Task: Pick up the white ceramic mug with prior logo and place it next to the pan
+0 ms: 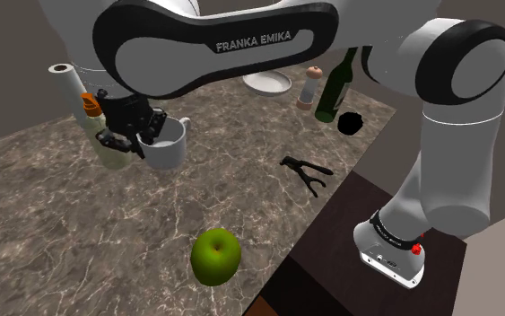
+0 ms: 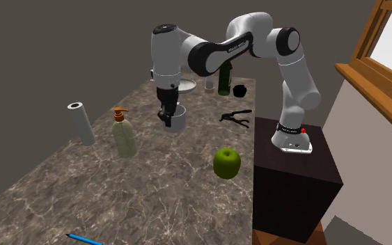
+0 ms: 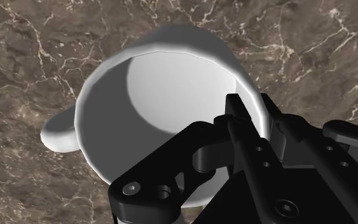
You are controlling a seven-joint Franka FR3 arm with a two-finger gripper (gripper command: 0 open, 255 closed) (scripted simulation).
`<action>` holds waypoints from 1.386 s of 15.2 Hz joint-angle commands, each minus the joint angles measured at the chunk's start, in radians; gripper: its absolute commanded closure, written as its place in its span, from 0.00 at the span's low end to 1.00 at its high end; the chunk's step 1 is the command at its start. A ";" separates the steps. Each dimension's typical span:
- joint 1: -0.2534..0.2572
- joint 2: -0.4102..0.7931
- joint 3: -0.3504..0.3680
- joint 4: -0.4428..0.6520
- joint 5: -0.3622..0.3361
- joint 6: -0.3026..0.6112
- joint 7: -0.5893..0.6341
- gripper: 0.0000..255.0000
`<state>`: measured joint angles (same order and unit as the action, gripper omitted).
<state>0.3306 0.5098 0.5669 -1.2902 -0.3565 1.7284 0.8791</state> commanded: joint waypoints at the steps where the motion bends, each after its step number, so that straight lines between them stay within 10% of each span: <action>1: -0.045 -0.031 -0.002 -0.042 0.015 0.018 -0.037 1.00; 21: -0.406 -0.153 -0.094 -0.198 0.113 0.120 -0.465 1.00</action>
<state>-0.0597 0.3527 0.4795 -1.4966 -0.2449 1.8488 0.4402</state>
